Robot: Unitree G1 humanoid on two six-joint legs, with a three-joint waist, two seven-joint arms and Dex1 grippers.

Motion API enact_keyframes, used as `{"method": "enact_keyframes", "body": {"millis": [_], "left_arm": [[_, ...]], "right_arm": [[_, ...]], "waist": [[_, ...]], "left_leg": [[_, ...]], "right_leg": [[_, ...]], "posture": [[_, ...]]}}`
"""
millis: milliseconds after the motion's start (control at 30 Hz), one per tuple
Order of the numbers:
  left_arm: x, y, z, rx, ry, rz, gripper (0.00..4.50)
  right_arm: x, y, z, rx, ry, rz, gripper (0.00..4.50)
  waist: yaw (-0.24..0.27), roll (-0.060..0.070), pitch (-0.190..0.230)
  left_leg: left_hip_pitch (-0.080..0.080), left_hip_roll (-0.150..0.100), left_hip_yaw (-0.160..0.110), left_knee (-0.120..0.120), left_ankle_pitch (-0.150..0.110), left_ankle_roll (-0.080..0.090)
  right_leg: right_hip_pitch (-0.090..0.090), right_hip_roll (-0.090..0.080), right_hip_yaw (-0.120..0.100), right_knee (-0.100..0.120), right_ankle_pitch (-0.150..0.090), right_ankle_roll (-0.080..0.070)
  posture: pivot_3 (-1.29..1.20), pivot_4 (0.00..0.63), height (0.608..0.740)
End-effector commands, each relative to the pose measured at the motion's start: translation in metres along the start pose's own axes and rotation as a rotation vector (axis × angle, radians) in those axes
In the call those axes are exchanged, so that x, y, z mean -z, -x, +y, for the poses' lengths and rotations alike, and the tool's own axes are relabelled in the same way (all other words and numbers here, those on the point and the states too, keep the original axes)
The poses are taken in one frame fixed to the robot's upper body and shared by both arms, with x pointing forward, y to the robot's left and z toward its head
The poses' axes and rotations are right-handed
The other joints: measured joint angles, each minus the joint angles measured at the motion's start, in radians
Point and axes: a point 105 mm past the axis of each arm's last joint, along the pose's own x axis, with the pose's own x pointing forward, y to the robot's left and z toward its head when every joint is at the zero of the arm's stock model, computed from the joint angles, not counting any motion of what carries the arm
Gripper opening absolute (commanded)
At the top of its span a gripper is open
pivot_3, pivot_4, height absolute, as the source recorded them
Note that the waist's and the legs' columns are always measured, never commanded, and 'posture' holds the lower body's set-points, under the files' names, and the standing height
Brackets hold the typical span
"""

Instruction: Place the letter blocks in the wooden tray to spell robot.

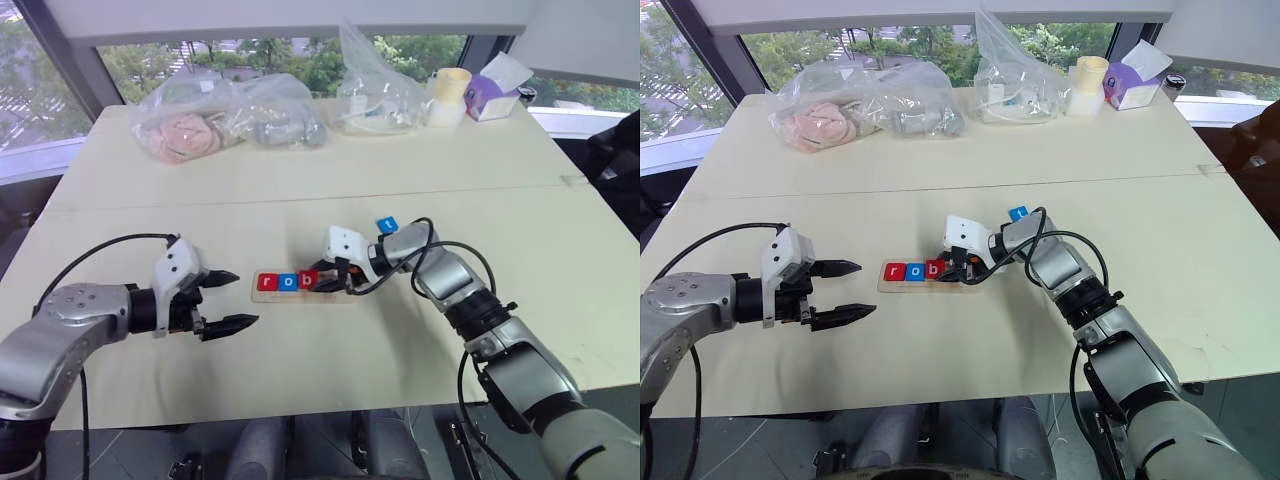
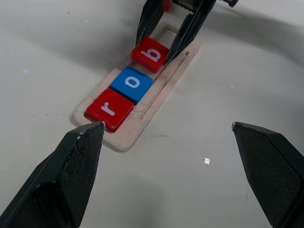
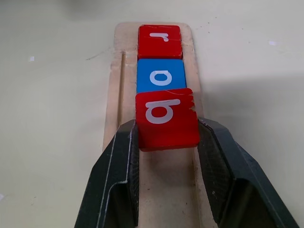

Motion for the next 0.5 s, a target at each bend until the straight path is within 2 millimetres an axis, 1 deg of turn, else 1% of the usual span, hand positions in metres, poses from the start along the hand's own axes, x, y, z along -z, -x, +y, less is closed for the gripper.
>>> {"method": "enact_keyframes", "body": {"millis": [33, 233, 300, 333, 433, 467, 500], "left_arm": [[-0.008, -0.001, -0.001, 0.004, -0.023, -0.024, 4.5], [-0.01, -0.004, 0.0, 0.003, -0.025, -0.035, 4.5], [-0.01, -0.005, 0.001, 0.001, -0.026, -0.038, 4.5], [-0.01, -0.005, 0.001, 0.0, -0.026, -0.038, 4.5], [-0.01, -0.006, 0.002, -0.003, -0.027, -0.04, 4.5], [-0.01, -0.006, 0.002, -0.004, -0.027, -0.04, 4.5], [-0.01, -0.006, 0.002, -0.006, -0.027, -0.041, 4.5]], "right_arm": [[-0.014, 0.001, -0.005, 0.012, 0.044, -0.029, 1.15], [-0.017, -0.003, -0.003, -0.003, 0.024, -0.056, 1.15], [-0.02, -0.006, -0.002, -0.009, 0.013, -0.074, 2.16], [-0.021, -0.006, -0.002, -0.007, 0.013, -0.079, 2.49], [-0.024, -0.007, -0.009, 0.036, 0.027, -0.085, 4.08], [-0.025, -0.006, -0.012, 0.053, 0.031, -0.088, 4.43], [-0.026, -0.005, -0.014, 0.07, 0.036, -0.09, 4.43]], "waist": [[-0.001, 0.0, 0.0], [-0.002, 0.0, 0.0], [-0.002, 0.0, 0.0], [-0.002, 0.0, 0.0], [-0.003, 0.0, 0.0], [-0.003, 0.0, 0.0], [-0.002, 0.0, 0.0]], "left_leg": [[0.0, 0.0, 0.0, 0.0, 0.0, 0.0], [0.0, 0.0, 0.0, 0.0, 0.0, 0.0], [0.0, 0.0, 0.0, 0.0, 0.0, 0.0], [0.0, 0.0, 0.0, 0.0, 0.0, 0.0], [0.0, 0.0, 0.0, 0.0, 0.0, 0.0], [0.001, 0.0, 0.0, 0.0, 0.0, 0.0], [0.001, 0.0, 0.0, 0.0, 0.0, 0.0]], "right_leg": [[0.0, 0.0, 0.0, 0.0, 0.0, 0.0], [0.0, 0.0, 0.0, 0.001, 0.0, 0.0], [0.0, 0.0, 0.0, 0.001, 0.0, 0.0], [0.0, 0.0, 0.0, 0.001, 0.0, 0.0], [0.0, 0.001, 0.0, 0.001, 0.0, 0.0], [0.0, 0.001, 0.0, 0.001, 0.0, 0.0], [0.0, 0.001, 0.0, 0.001, 0.0, 0.0]], "posture": [[0.0, 0.15, 0.74], [0.0, 0.15, 0.74], [0.0, 0.15, 0.74], [0.0, 0.15, 0.74], [0.0, 0.15, 0.74], [0.0, 0.15, 0.74], [0.0, 0.15, 0.74]]}}
